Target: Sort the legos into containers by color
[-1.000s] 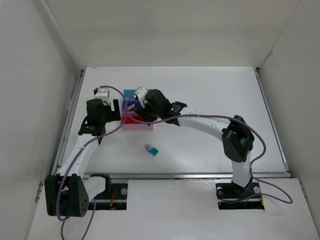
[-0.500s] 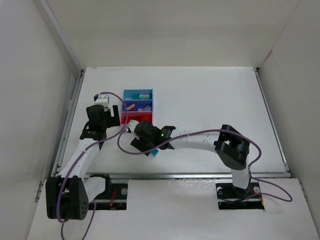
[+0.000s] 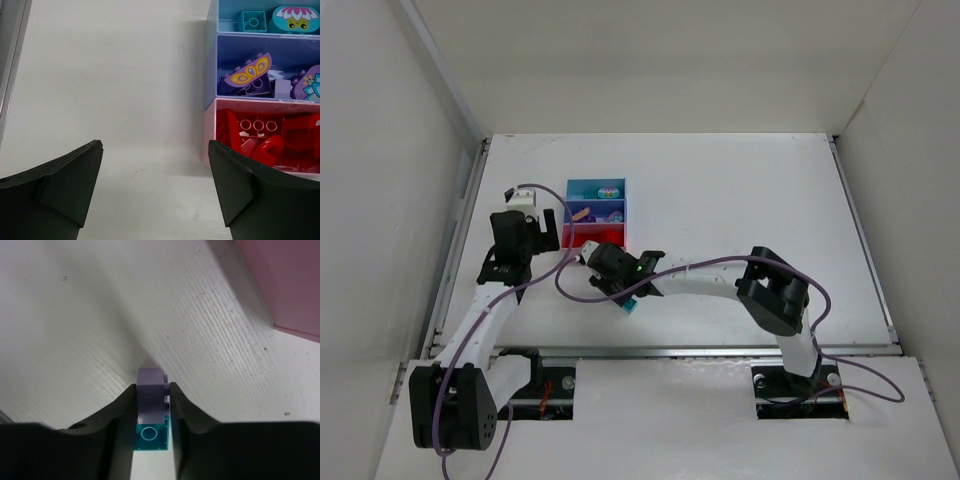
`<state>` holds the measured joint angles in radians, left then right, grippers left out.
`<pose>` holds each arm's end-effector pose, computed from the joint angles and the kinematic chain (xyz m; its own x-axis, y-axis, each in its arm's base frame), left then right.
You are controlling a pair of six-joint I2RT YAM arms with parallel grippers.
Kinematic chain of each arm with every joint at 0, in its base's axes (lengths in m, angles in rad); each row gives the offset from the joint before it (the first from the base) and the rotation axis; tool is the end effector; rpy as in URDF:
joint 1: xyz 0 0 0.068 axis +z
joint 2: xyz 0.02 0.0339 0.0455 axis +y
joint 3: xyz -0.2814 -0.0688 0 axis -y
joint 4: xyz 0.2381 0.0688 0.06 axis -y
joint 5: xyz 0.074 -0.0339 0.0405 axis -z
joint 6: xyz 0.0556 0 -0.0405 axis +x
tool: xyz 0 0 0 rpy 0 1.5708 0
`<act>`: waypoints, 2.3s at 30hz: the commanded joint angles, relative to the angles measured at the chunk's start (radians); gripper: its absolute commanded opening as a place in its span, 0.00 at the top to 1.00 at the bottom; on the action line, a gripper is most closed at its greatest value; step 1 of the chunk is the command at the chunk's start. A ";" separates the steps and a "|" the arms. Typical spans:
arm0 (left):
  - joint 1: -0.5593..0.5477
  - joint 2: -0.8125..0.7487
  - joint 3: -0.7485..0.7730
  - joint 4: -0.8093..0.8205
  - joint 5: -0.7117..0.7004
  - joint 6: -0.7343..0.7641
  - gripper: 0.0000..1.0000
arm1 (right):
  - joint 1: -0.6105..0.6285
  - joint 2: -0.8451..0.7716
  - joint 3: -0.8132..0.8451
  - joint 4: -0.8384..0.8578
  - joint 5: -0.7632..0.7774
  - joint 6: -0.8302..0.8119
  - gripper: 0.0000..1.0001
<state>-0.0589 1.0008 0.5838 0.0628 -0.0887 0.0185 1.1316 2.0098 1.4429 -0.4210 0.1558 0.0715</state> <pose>0.2314 -0.0087 0.2640 -0.3466 0.0389 -0.9372 -0.0179 0.9987 0.0481 0.1965 0.3979 0.1833 -0.4154 -0.7182 -0.5583 -0.8303 0.5501 -0.0899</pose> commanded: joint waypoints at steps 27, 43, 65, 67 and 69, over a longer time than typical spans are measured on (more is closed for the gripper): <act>0.001 -0.045 -0.030 0.037 -0.002 -0.014 0.16 | -0.265 -0.126 0.250 0.099 0.031 -0.068 1.00; 0.059 -0.018 -0.030 0.037 0.007 -0.032 0.16 | -0.302 0.208 0.620 0.044 -0.031 -0.116 0.78; 0.059 -0.028 -0.048 0.057 0.026 -0.032 0.16 | -0.046 -0.131 0.027 -0.075 -0.038 -0.156 0.01; 0.050 -0.039 -0.048 0.066 0.026 -0.032 0.16 | -0.015 -0.131 -0.030 -0.062 -0.038 -0.096 0.01; 0.041 -0.048 -0.058 0.066 0.026 -0.032 0.16 | 0.005 -0.131 -0.064 -0.018 -0.051 -0.061 0.01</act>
<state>-0.0093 0.9920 0.5392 0.0830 -0.0727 -0.0021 1.1278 1.8809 1.4185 -0.4454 0.1135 -0.0612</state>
